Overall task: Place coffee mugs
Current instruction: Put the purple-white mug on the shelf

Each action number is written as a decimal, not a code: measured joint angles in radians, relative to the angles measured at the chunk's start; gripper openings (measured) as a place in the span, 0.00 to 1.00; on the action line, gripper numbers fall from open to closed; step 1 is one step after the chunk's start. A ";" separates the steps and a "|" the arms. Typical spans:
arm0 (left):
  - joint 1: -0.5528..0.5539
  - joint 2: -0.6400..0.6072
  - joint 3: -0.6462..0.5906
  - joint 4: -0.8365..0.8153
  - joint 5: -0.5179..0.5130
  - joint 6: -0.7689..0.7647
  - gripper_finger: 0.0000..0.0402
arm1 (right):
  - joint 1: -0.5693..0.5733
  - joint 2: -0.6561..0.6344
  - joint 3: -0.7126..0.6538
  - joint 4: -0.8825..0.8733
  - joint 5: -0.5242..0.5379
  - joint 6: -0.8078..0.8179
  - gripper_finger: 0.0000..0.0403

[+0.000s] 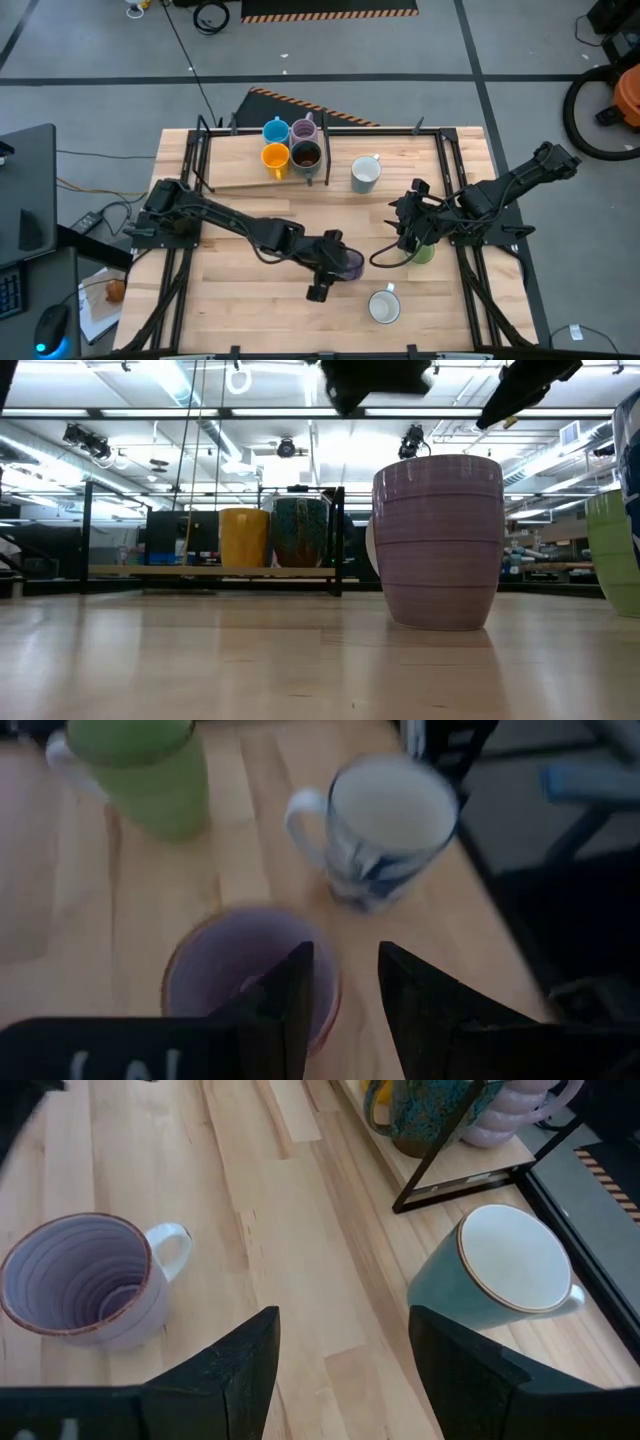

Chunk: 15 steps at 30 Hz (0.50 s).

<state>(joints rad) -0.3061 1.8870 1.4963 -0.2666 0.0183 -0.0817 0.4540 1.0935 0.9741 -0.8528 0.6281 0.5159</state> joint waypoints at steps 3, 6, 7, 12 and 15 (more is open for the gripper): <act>0.000 0.016 0.001 0.033 0.002 -0.039 0.30 | -0.004 0.000 0.000 0.000 0.000 -0.003 0.57; 0.000 0.043 0.007 0.039 -0.022 -0.065 0.30 | -0.007 0.000 0.000 -0.002 0.000 -0.004 0.57; 0.000 0.051 0.007 0.036 -0.026 -0.069 0.30 | -0.006 0.000 0.000 -0.003 0.000 -0.010 0.57; -0.006 0.081 0.009 0.040 -0.064 -0.065 0.30 | -0.006 0.000 0.000 -0.003 0.000 -0.015 0.57; -0.013 0.091 0.010 0.036 -0.066 -0.065 0.30 | -0.006 0.000 0.000 -0.005 0.000 -0.015 0.57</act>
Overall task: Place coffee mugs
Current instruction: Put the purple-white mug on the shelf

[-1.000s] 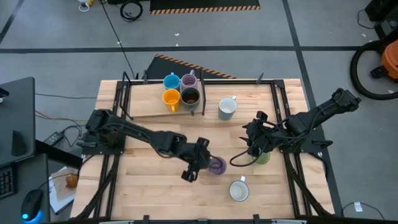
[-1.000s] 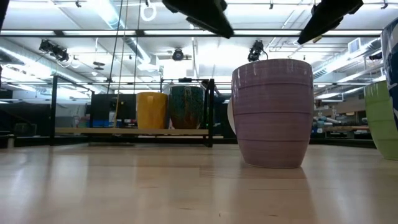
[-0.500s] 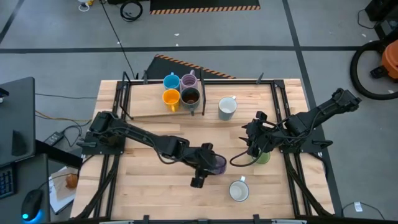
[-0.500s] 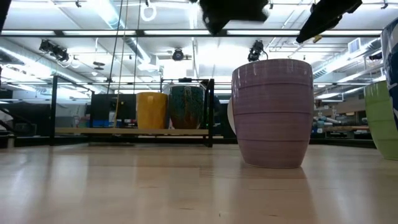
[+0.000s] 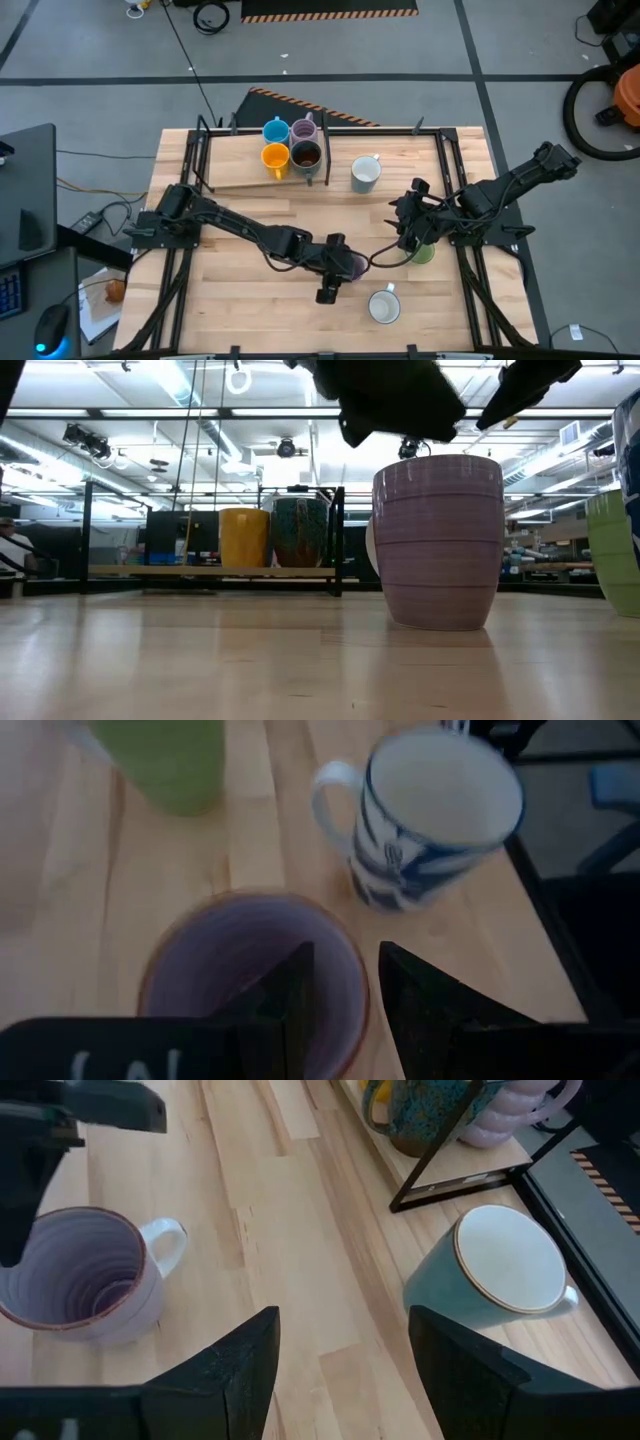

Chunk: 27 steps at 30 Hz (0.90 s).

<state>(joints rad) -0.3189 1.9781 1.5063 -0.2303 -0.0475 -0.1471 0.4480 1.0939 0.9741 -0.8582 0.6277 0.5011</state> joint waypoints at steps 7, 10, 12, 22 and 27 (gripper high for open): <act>-0.024 0.020 0.000 -0.022 -0.029 0.001 0.30 | 0.000 0.000 0.000 0.000 0.000 0.000 0.57; -0.024 0.022 0.000 -0.057 -0.043 0.002 0.30 | 0.000 0.000 0.000 0.004 0.000 0.000 0.57; -0.020 0.022 0.000 -0.063 -0.046 0.011 0.30 | 0.000 0.000 0.000 0.005 0.000 0.000 0.57; -0.019 0.022 0.000 -0.078 -0.053 0.114 0.30 | 0.000 0.000 0.000 0.005 0.000 -0.003 0.57; -0.015 0.035 0.000 -0.084 -0.051 0.116 0.26 | 0.000 0.000 0.000 0.005 0.000 -0.004 0.57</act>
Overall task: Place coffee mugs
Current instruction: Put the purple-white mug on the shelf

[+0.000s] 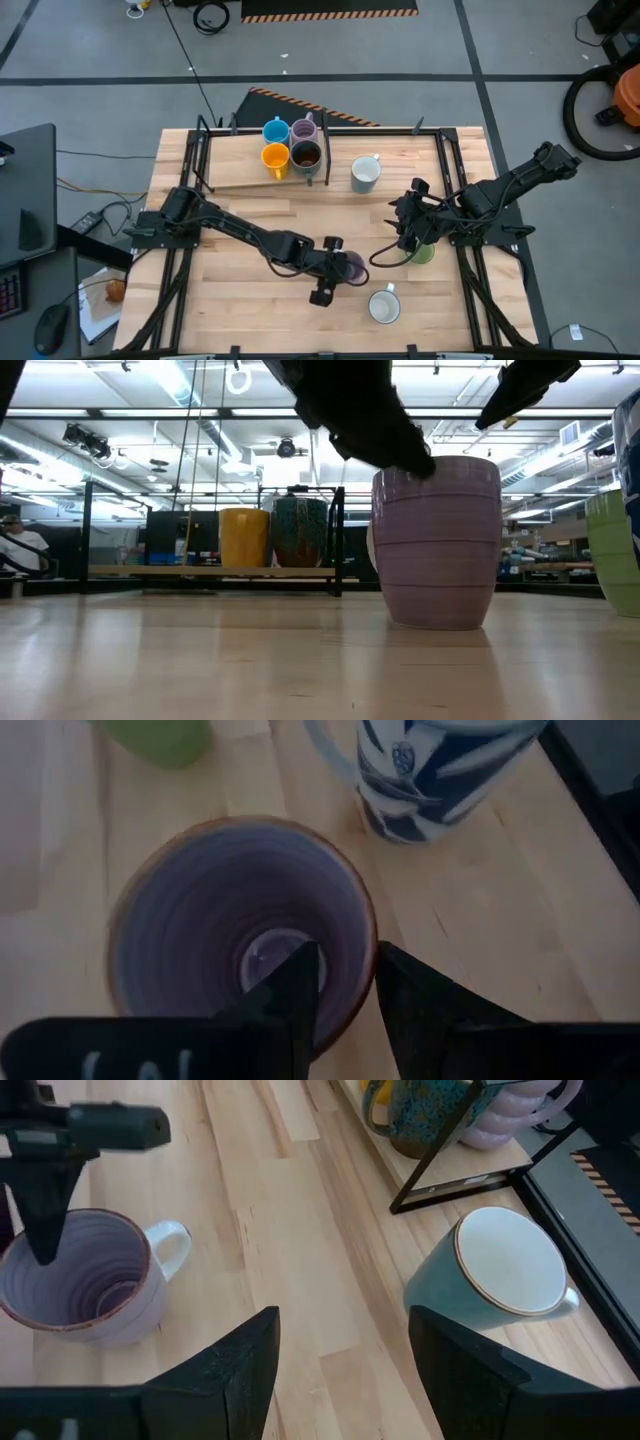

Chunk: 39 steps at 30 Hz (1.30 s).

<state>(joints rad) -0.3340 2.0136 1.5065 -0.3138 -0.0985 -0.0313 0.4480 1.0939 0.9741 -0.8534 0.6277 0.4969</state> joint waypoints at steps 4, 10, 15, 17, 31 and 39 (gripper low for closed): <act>0.002 0.005 0.000 -0.009 0.006 0.011 0.20 | 0.000 0.000 0.000 0.000 0.000 0.000 0.57; 0.011 0.005 0.000 -0.019 0.010 0.052 0.12 | 0.000 0.000 0.000 0.001 0.000 0.000 0.57; 0.027 0.003 0.000 -0.025 0.049 0.052 0.06 | 0.000 0.000 0.000 0.000 -0.006 0.000 0.57; 0.033 0.002 0.000 -0.032 0.075 0.056 0.06 | 0.000 0.000 0.000 0.000 -0.008 0.000 0.57; 0.049 -0.088 0.197 -0.915 0.064 0.144 0.06 | 0.002 0.000 0.000 0.000 -0.010 0.001 0.57; -0.015 -0.335 -0.046 -0.945 -0.055 0.200 0.06 | 0.003 0.000 0.000 0.001 0.000 -0.011 0.57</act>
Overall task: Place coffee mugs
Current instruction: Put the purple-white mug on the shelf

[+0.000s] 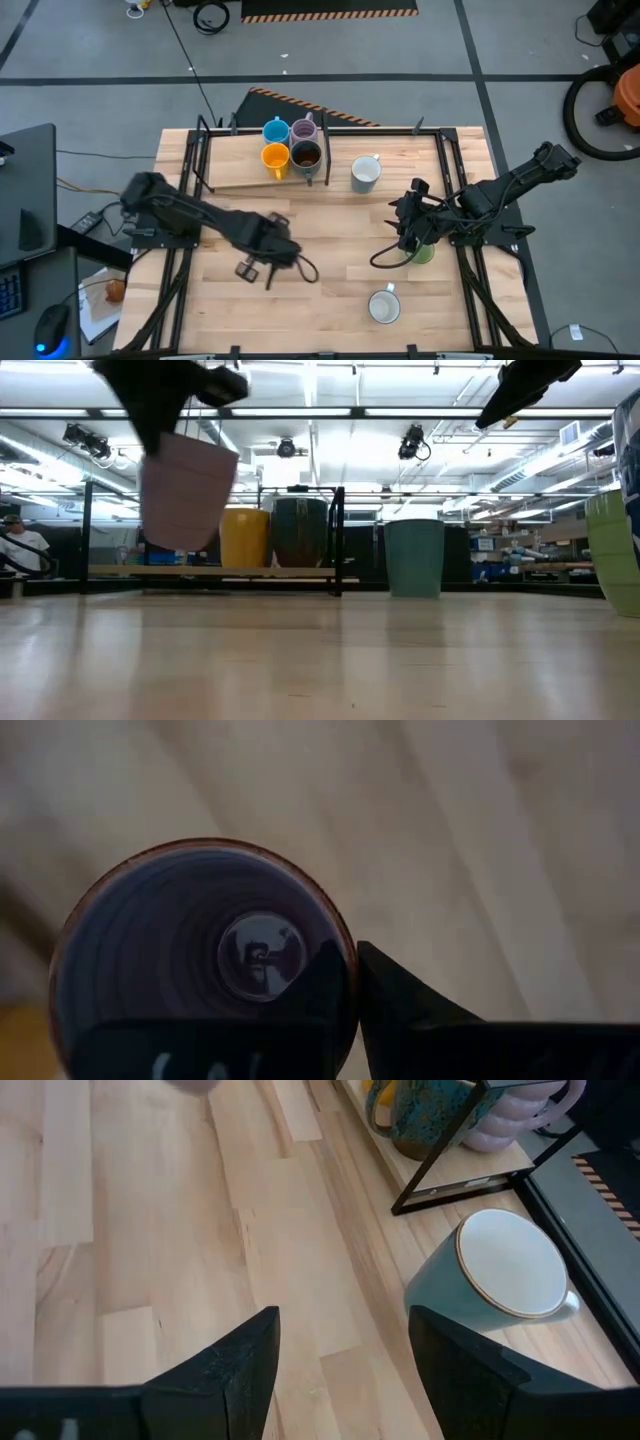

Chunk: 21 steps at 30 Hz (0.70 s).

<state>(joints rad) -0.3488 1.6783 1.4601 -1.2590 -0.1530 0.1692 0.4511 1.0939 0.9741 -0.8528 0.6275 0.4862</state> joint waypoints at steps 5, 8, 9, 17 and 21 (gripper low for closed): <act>0.018 -0.186 -0.157 -0.005 -0.065 -0.093 0.06 | 0.000 0.000 0.000 0.005 0.004 -0.003 0.57; 0.066 -0.286 -0.235 -0.002 -0.083 -0.146 0.06 | -0.003 0.000 0.000 0.014 0.008 -0.013 0.57; 0.087 -0.322 -0.263 0.000 -0.085 -0.160 0.06 | -0.004 0.000 0.000 0.019 0.008 -0.016 0.57; 0.198 -0.449 -0.472 0.295 0.120 -0.140 0.06 | -0.004 0.000 0.000 0.023 0.008 -0.026 0.57; 0.203 -0.449 -0.540 0.385 0.121 -0.058 0.07 | -0.004 0.000 0.000 0.025 0.008 -0.026 0.57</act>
<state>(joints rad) -0.1459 1.2293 0.9201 -0.8738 -0.0322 0.1109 0.4473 1.0936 0.9741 -0.8276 0.6356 0.4603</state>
